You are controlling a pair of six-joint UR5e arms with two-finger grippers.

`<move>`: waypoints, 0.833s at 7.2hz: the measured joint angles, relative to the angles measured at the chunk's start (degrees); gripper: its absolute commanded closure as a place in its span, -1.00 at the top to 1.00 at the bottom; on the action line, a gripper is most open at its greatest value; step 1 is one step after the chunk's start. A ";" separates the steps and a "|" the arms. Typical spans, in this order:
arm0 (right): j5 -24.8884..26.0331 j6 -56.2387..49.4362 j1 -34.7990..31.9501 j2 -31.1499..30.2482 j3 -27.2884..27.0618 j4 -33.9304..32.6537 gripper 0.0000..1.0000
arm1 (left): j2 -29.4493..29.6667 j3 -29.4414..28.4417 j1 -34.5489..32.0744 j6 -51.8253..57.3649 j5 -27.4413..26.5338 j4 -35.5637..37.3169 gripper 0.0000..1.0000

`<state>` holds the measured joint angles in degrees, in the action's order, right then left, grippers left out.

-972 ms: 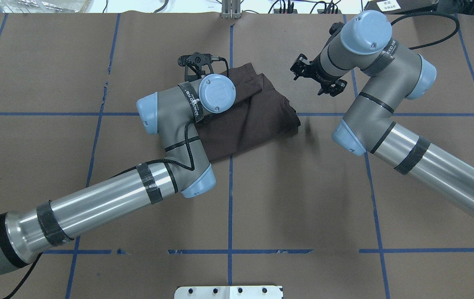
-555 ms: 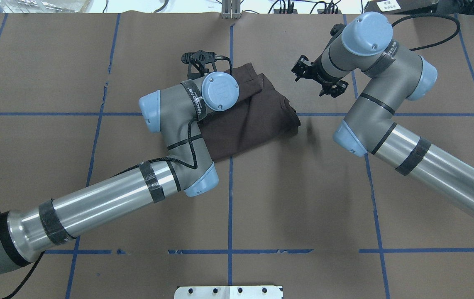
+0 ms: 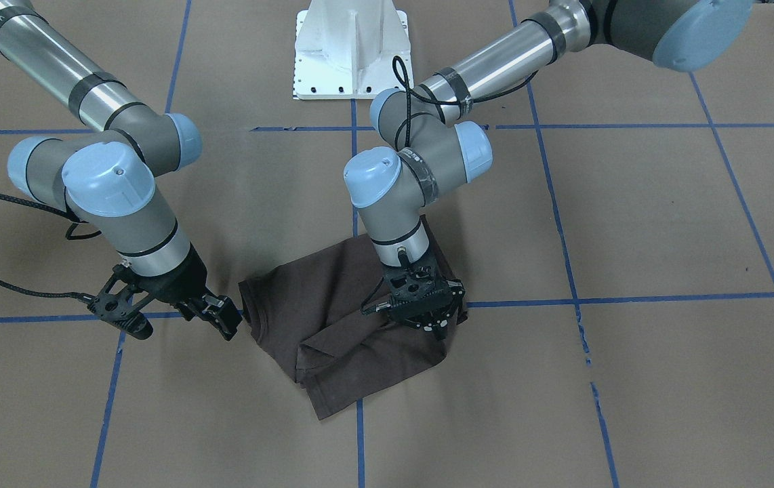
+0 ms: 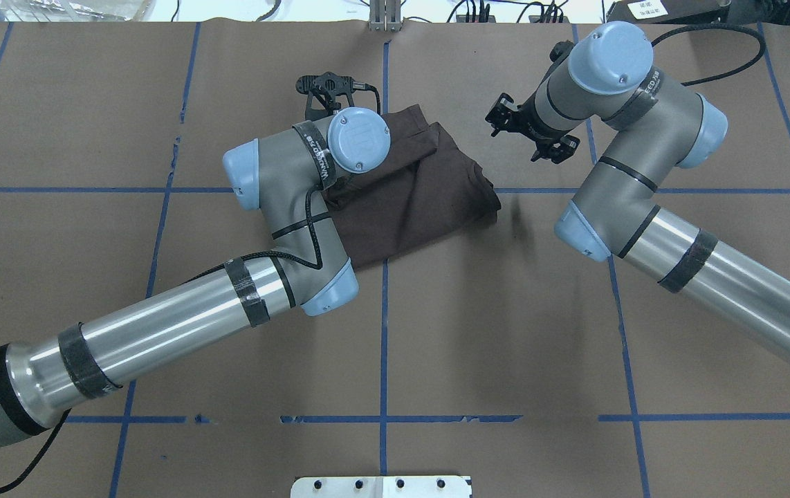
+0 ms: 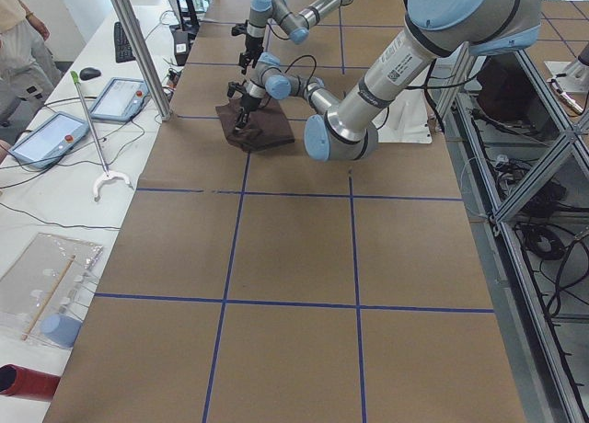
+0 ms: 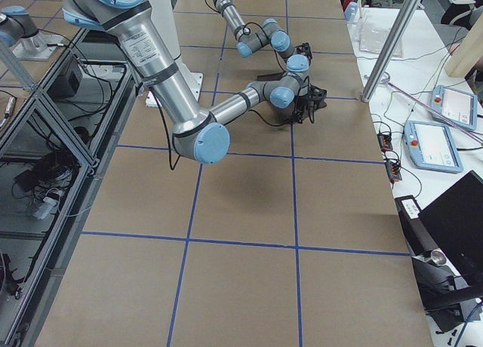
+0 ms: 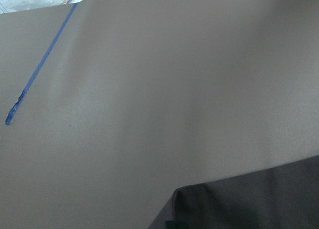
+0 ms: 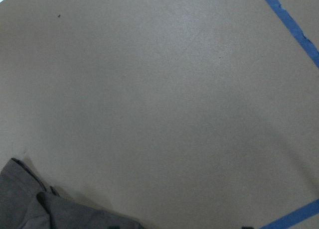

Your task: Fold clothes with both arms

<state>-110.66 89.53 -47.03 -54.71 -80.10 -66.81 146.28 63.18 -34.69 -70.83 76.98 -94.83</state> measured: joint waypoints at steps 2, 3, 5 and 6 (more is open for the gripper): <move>0.06 0.13 0.04 0.06 -0.26 -0.04 0.72 | -2.23 -0.07 -2.93 4.83 -0.56 -2.75 -1.00; 0.10 0.22 0.06 0.14 -0.36 -0.09 0.72 | -4.53 -0.12 -3.69 6.74 -1.33 -6.22 -1.00; 0.22 0.23 0.07 0.35 -0.49 -0.15 0.72 | -8.77 -0.14 -4.06 8.33 -1.65 -12.21 -1.00; 0.48 0.19 0.04 0.45 -0.76 -0.21 0.73 | -10.00 -0.01 -4.20 9.97 -1.44 -14.60 -0.70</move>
<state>-110.17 89.72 -46.98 -54.25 -80.86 -67.02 136.28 63.17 -38.89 -60.86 75.54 -109.43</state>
